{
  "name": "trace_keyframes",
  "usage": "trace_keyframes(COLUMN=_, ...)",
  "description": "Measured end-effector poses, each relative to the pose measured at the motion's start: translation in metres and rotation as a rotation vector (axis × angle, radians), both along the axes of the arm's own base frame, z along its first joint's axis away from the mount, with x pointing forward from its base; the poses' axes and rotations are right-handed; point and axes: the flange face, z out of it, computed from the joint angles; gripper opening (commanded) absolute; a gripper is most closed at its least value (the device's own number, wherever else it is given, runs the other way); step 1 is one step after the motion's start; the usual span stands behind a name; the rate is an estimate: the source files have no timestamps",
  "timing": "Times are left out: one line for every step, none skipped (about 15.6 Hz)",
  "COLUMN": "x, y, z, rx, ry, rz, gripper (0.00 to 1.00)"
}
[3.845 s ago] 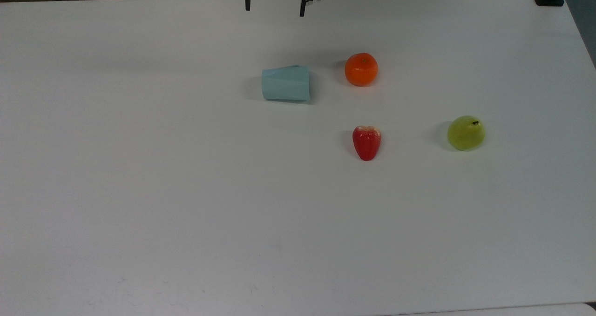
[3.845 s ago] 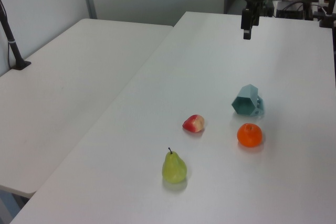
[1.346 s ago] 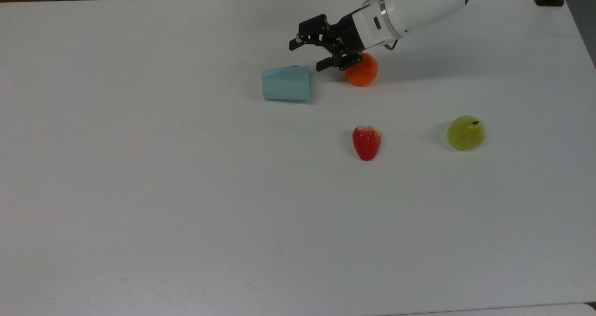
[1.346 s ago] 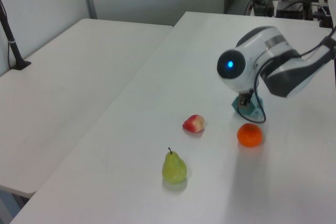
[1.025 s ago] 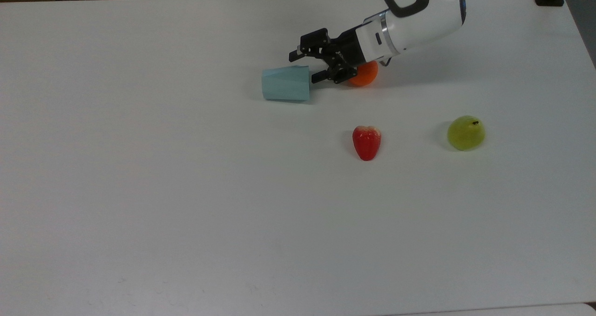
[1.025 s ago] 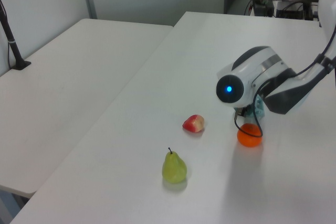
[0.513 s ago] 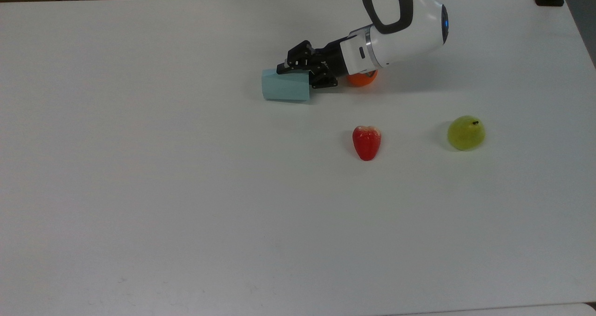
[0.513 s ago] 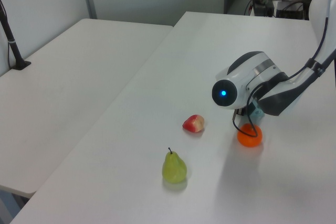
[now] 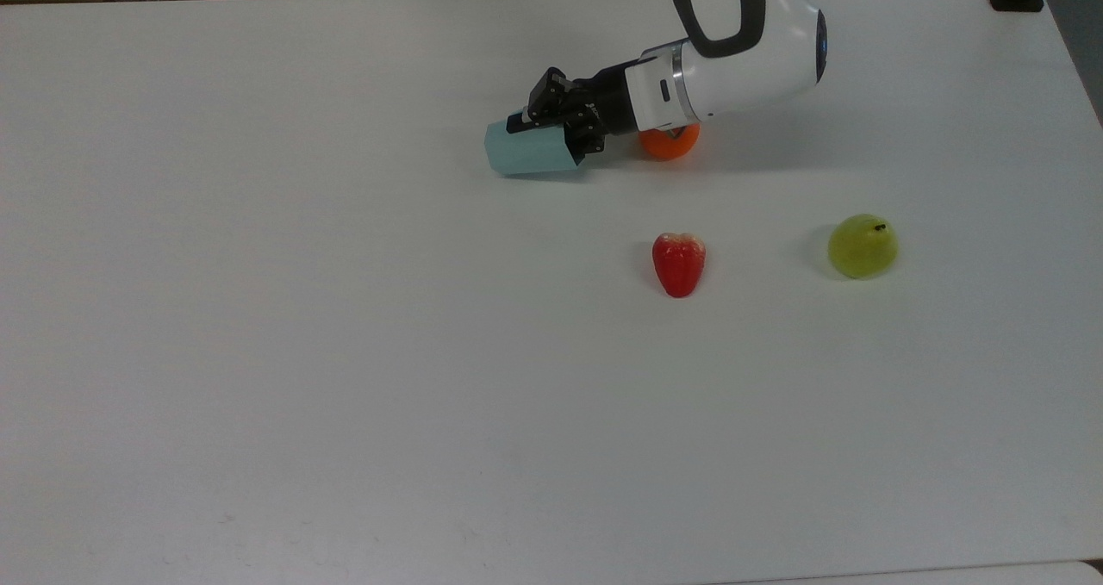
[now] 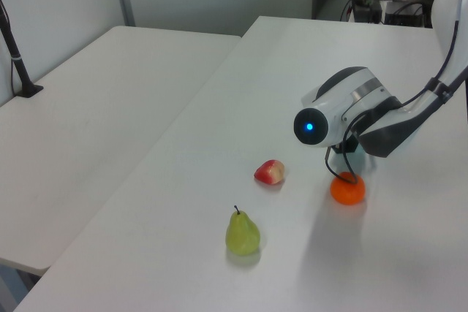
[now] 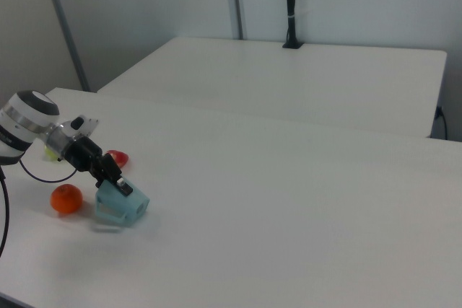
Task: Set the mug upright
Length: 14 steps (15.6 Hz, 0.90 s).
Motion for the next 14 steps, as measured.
trace_keyframes(x=0.001, y=-0.001, z=0.003, rx=0.003, ry=0.002, rz=0.001, gripper=0.0)
trace_keyframes(x=0.004, y=-0.003, z=0.009, rx=0.008, ry=0.002, rz=0.001, gripper=0.0)
trace_keyframes(x=0.006, y=-0.006, z=0.016, rx=0.014, ry=0.001, rz=0.001, gripper=0.0)
trace_keyframes(x=0.008, y=-0.009, z=0.023, rx=0.02, ry=0.0, rz=0.001, gripper=0.0)
trace_keyframes(x=0.011, y=-0.012, z=0.032, rx=0.029, ry=-0.004, rz=-0.003, gripper=0.0)
trace_keyframes(x=0.015, y=-0.016, z=0.041, rx=0.045, ry=-0.008, rz=-0.012, gripper=0.0)
trace_keyframes(x=0.018, y=-0.019, z=0.049, rx=0.07, ry=-0.005, rz=-0.026, gripper=0.0)
trace_keyframes(x=0.021, y=-0.021, z=0.057, rx=0.111, ry=0.009, rz=-0.042, gripper=0.0)
trace_keyframes(x=0.025, y=-0.022, z=0.066, rx=0.17, ry=0.026, rz=-0.049, gripper=0.0)
trace_keyframes(x=0.03, y=-0.022, z=0.075, rx=0.249, ry=0.04, rz=-0.043, gripper=0.0)
trace_keyframes(x=0.036, y=-0.022, z=0.084, rx=0.338, ry=0.048, rz=-0.029, gripper=0.0)
trace_keyframes(x=0.04, y=-0.023, z=0.092, rx=0.416, ry=0.052, rz=-0.015, gripper=0.0)
trace_keyframes(x=0.044, y=-0.025, z=0.099, rx=0.488, ry=0.056, rz=-0.002, gripper=0.0)
trace_keyframes(x=0.049, y=-0.029, z=0.104, rx=0.552, ry=0.061, rz=0.012, gripper=0.0)
